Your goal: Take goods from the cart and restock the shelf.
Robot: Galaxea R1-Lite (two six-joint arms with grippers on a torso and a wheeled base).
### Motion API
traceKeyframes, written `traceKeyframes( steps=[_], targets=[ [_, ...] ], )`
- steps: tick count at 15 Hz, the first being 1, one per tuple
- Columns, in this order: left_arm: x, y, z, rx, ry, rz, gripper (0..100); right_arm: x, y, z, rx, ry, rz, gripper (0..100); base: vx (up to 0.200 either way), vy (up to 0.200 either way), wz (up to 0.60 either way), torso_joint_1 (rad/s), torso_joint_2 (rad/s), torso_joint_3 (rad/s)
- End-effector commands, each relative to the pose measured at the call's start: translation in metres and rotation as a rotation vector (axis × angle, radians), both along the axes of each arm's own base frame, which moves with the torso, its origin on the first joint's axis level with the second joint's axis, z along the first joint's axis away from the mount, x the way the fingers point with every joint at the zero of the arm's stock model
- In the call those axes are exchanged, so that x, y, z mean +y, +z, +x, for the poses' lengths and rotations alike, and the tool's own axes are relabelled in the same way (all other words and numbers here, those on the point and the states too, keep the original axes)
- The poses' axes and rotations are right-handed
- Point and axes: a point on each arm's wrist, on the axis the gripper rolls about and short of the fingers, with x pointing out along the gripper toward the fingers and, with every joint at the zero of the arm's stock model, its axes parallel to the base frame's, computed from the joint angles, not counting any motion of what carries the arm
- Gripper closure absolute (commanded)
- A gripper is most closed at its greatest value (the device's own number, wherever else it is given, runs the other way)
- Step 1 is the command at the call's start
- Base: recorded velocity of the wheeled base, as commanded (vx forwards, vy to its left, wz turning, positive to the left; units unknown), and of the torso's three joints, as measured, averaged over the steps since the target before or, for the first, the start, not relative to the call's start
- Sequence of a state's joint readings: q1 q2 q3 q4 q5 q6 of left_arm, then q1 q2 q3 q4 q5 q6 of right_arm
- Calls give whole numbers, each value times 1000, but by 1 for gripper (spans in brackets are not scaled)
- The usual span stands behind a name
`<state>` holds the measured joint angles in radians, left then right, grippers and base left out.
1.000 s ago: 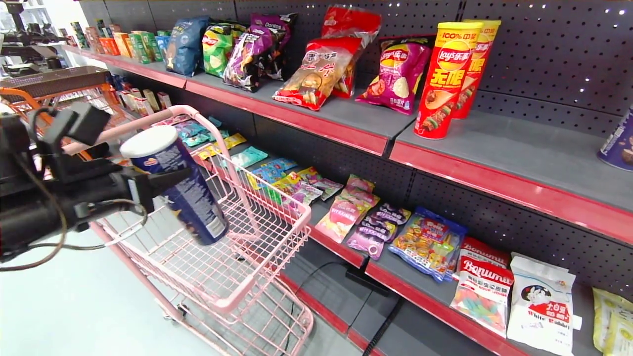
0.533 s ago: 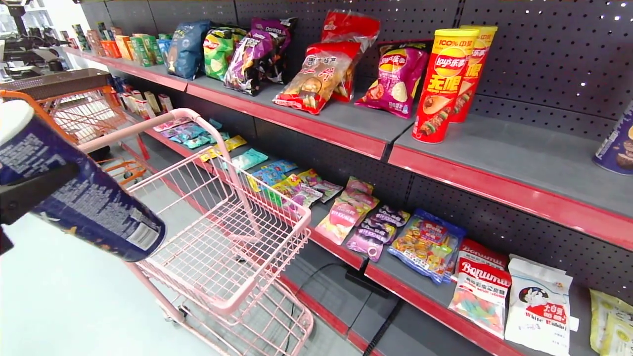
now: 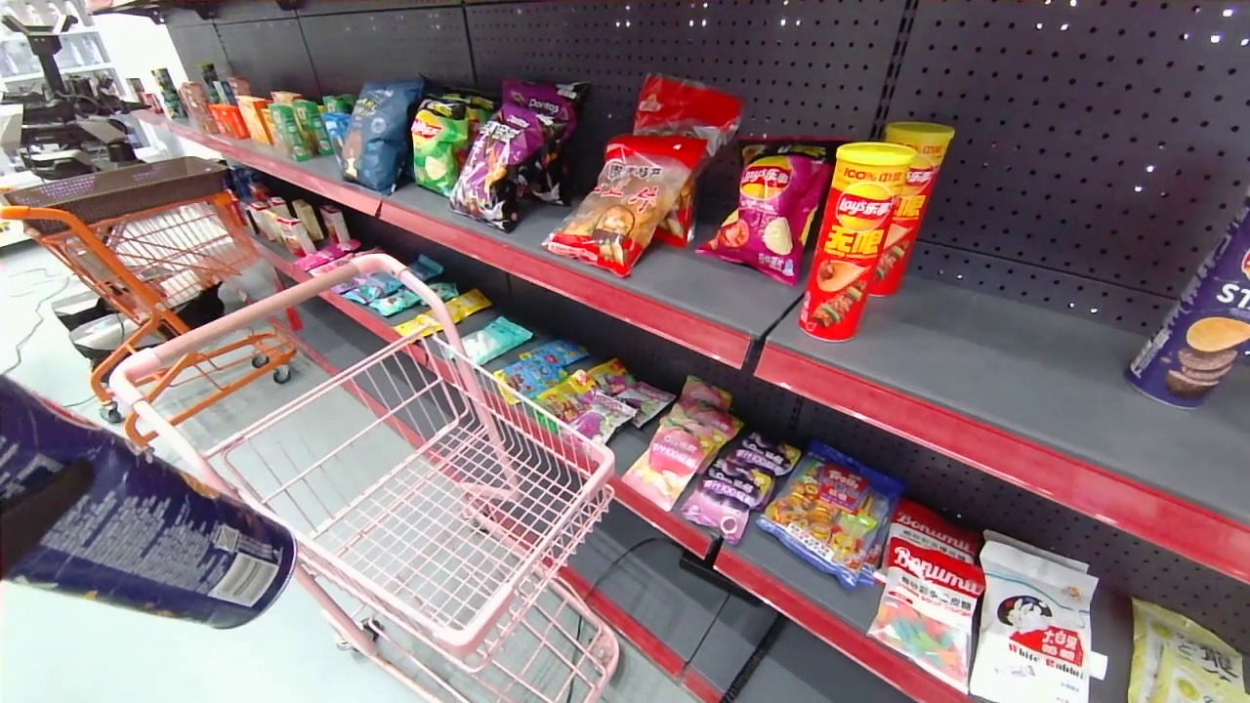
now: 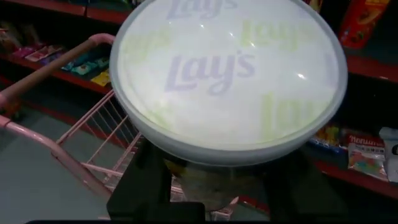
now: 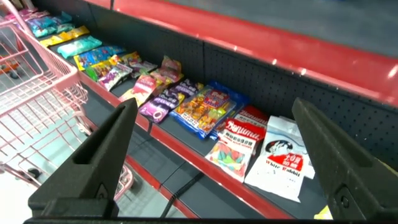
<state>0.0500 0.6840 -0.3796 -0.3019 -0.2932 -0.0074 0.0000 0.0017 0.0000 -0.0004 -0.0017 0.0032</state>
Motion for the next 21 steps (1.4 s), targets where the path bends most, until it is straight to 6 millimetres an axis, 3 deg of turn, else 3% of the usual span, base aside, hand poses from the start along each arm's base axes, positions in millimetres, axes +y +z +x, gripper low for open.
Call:
traceKeyframes(
  steps=[1,11,15,21],
  targets=[
    [-1,-9,-13,-24,1,1,100,0,0,0,2,0,0,0,0,0,0,242,-613,-378],
    [-2,-30,-37,46,4,6,100,0,0,0,2,0,-2,0,0,0,0,141,-330,-192],
    [-1,-40,-45,96,66,67,100,0,0,0,2,-1,1,0,0,0,-600,5,-6,-1],
    [1,-31,-44,67,132,163,100,0,0,0,2,-1,0,0,0,0,-600,4,-3,1]
  ],
)
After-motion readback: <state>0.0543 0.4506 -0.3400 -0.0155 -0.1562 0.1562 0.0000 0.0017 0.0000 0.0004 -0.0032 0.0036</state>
